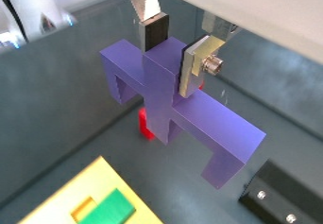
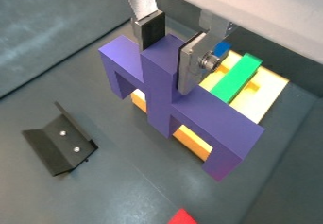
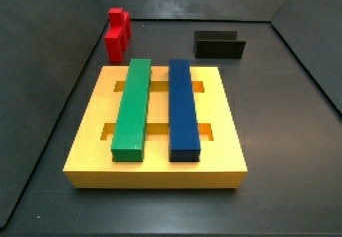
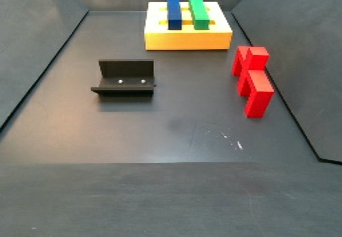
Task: Pick up the purple object. Move up. Move to above the board. Insert the purple object.
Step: Move to above the board, then insert the purple object.
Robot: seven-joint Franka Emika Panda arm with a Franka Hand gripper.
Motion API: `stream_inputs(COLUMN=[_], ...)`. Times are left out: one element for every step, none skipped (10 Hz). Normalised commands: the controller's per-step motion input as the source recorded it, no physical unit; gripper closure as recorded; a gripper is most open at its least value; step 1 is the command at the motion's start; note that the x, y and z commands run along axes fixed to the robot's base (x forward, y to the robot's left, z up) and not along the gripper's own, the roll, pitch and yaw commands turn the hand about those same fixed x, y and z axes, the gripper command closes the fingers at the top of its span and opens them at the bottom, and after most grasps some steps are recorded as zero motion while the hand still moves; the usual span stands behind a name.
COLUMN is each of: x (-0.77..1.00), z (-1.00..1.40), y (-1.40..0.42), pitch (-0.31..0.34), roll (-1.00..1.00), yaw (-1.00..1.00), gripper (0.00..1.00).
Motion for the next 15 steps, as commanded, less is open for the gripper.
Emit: stream_inputs(x=[0.02,0.51,0.51,0.57,0.67,0.29,0.11,0.0,0.01,0.05,-0.01,-0.04,0.0,-0.02,-0.04], z=[0.22,0.34,0.33,0.31,0.35,0.16,0.06,0.0,-0.08,-0.3,-0.26,-0.39,-0.5,-0.65,-0.63], y=[0.0,-1.4,-1.4,-1.4,-1.4,-0.63,-0.17,0.0,0.0,-0.19,-0.53,-0.82,-0.79,-0.65,-0.5], pitch=[0.086,0.153,0.174,0.227,0.228,0.182,0.127,0.0,0.0,0.0,-0.083,-0.107,-0.079,-0.047,-0.009], roll=[-0.03,-0.09,-0.04,0.03,0.0,0.01,0.02,-0.01,0.0,-0.04,-0.07,0.0,0.11,0.27,0.38], yaw=[-0.01,-0.09,-0.08,-0.03,-0.01,0.0,0.0,0.0,0.0,0.0,0.0,0.0,0.01,0.02,0.05], gripper=[1.0,1.0,1.0,1.0,1.0,1.0,1.0,1.0,1.0,1.0,1.0,1.0,1.0,1.0,1.0])
